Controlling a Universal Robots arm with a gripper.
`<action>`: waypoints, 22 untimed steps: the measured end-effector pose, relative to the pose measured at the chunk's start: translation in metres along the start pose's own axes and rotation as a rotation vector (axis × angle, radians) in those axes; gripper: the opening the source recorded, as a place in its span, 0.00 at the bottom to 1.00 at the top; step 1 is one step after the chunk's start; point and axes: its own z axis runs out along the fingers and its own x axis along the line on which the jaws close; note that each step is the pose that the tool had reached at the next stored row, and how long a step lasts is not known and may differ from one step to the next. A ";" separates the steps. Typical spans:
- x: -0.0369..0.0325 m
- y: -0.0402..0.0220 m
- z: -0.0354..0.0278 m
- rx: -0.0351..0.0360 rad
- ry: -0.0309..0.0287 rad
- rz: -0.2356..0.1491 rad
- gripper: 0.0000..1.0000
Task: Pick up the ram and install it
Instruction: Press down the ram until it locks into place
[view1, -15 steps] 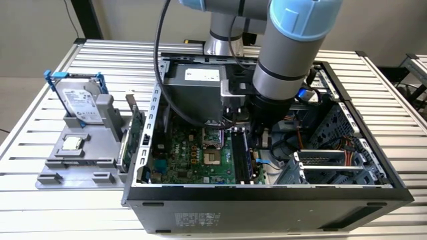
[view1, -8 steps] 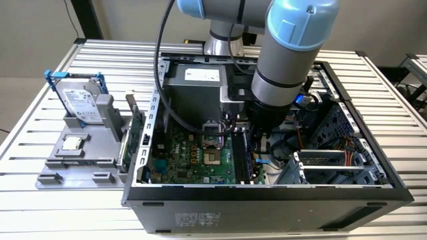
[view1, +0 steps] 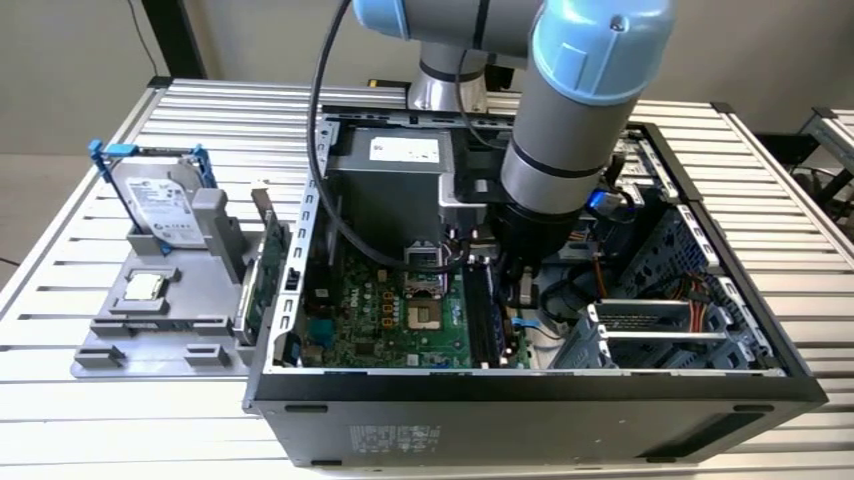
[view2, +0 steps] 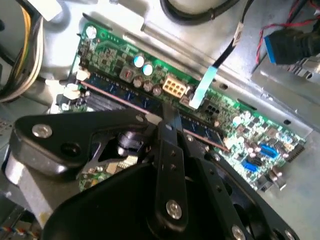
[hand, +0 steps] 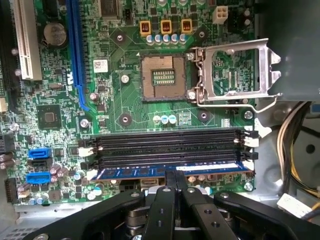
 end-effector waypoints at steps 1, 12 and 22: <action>0.0002 0.0000 -0.0051 -0.0003 0.0022 0.000 0.00; -0.0010 -0.0007 -0.0556 -0.0004 0.0028 0.000 0.00; -0.0018 -0.0010 -0.0803 -0.0003 0.0026 0.000 0.00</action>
